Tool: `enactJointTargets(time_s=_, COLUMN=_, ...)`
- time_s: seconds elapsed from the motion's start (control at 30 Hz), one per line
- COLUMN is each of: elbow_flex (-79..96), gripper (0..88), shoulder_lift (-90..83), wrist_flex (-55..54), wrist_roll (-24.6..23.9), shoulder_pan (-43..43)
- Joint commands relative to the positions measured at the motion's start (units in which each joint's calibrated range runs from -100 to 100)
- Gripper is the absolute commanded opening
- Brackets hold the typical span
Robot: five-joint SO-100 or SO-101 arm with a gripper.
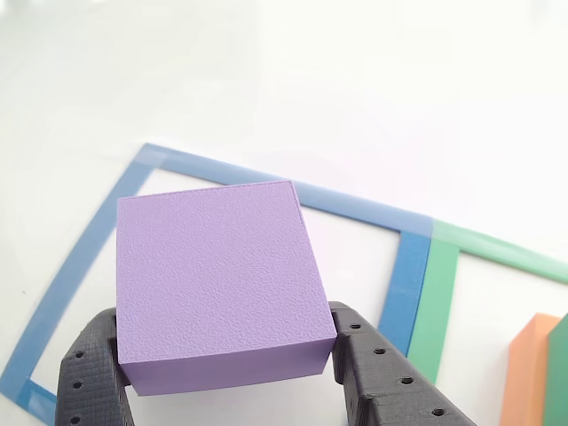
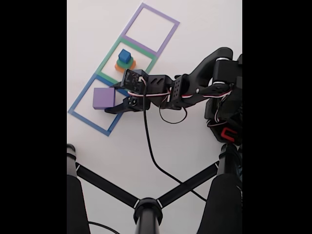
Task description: Tower of hanoi
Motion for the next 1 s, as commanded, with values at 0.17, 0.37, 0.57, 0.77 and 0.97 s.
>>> enactJointTargets(time_s=0.17, elbow_flex=-4.33, gripper=15.7, shoulder_lift=5.81, wrist_flex=-7.25, wrist_roll=0.39, shoulder_pan=-1.02)
enactJointTargets(time_s=0.37, elbow_flex=-4.14, gripper=19.6, shoulder_lift=8.21, wrist_flex=-9.75, wrist_roll=0.39, shoulder_pan=-0.56)
enactJointTargets(time_s=0.57, elbow_flex=-4.14, gripper=23.4, shoulder_lift=9.09, wrist_flex=-10.4, wrist_roll=0.39, shoulder_pan=-0.25)
enactJointTargets(time_s=0.77, elbow_flex=-4.05, gripper=26.3, shoulder_lift=9.65, wrist_flex=-11.21, wrist_roll=0.39, shoulder_pan=0.05)
enactJointTargets(time_s=0.97, elbow_flex=-3.87, gripper=28.9, shoulder_lift=9.33, wrist_flex=-11.62, wrist_roll=0.39, shoulder_pan=0.36)
